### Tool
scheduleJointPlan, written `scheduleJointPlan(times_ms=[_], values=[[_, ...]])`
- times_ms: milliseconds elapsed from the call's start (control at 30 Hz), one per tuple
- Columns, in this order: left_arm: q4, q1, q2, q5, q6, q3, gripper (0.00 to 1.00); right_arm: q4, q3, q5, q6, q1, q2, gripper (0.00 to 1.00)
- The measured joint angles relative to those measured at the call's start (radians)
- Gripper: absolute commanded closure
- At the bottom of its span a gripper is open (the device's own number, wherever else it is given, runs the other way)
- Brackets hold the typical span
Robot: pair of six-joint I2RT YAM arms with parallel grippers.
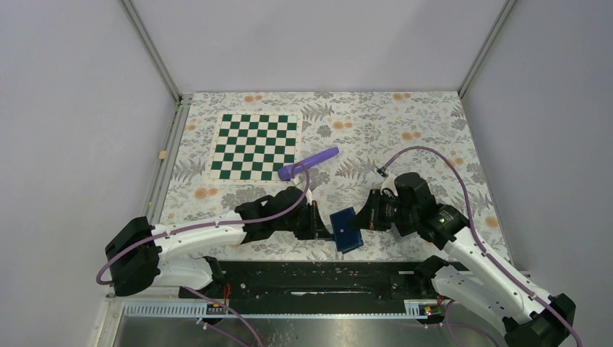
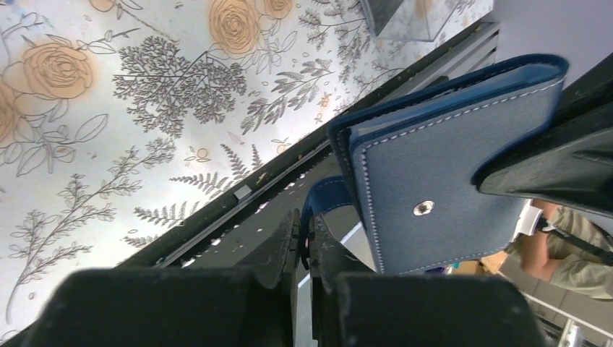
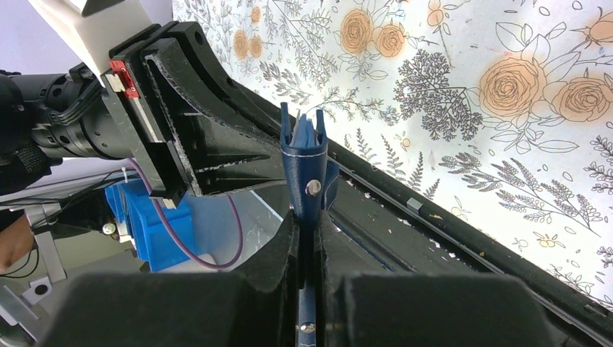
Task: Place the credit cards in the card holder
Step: Open the card holder.
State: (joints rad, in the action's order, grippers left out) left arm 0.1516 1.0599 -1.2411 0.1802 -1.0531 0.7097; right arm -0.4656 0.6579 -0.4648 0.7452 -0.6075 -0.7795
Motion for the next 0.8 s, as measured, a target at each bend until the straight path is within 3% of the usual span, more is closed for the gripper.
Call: scheduleJointPlan(times_ms=[67,133,200,567,800], values=[[0.019,0.0,0.005,-0.007,0.031,0.002,1.0,0.001,0.0,0.0,0.0,0.0,0.003,0.44],[0.07,0.0,0.019,-0.031,0.088,0.018,1.0,0.002,0.0,0.001,-0.005,0.0,0.009,0.16],[0.145,0.0,0.048,-0.065,0.163,0.05,1.0,-0.012,0.015,0.009,-0.037,0.0,0.014,0.01],[0.51,0.0,0.255,-0.144,0.776,0.451,1.0,-0.083,0.219,0.079,-0.319,0.0,0.024,0.01],[0.695,0.0,0.278,-0.164,0.934,0.642,1.0,-0.059,0.248,-0.023,-0.437,0.0,0.006,0.01]])
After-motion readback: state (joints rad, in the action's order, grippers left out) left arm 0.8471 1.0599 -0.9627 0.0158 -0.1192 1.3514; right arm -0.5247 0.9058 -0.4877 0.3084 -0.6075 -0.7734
